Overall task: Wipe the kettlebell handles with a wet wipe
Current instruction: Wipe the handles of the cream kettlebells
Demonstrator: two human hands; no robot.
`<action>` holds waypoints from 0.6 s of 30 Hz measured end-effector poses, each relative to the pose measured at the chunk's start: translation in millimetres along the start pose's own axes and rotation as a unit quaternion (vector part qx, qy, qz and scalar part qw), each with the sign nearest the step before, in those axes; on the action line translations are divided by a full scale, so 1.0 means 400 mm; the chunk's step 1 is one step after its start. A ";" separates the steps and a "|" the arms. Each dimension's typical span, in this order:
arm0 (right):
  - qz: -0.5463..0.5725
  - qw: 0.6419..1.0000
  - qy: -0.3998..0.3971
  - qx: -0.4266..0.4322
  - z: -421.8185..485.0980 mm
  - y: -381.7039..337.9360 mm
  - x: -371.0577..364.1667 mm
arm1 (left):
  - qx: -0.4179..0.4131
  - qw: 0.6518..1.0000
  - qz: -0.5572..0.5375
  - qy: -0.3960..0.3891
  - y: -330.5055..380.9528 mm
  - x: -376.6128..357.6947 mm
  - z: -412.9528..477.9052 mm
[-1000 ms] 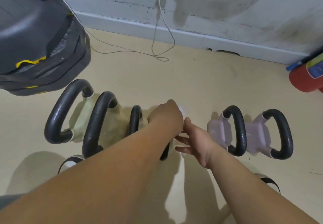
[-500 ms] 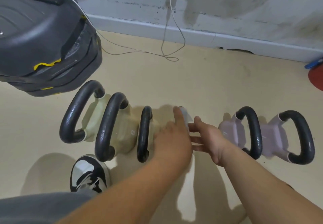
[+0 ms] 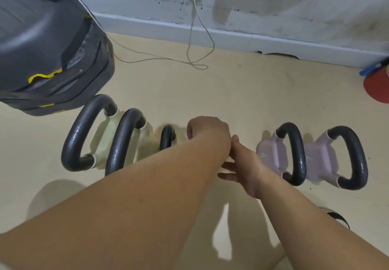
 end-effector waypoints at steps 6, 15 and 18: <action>-0.010 1.000 -0.012 0.004 -0.007 -0.006 -0.011 | 0.036 0.971 -0.200 0.127 -0.035 -0.087 -0.116; -0.090 0.996 -0.007 0.014 -0.028 -0.021 -0.036 | 0.032 0.888 -0.434 0.149 -0.026 -0.325 -0.276; -0.110 0.994 -0.007 0.022 -0.023 -0.023 -0.033 | 0.052 0.878 -0.436 0.190 -0.056 -0.248 -0.252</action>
Point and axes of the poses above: each hand's wrist, its own z-axis towards the middle knuckle, its own x-axis out of the back of the hand, y = z × x, the point moved 8 cm from there along z, towards the middle knuckle, and after that the axes turned 2 degrees about -y, right-handed, at the moved point
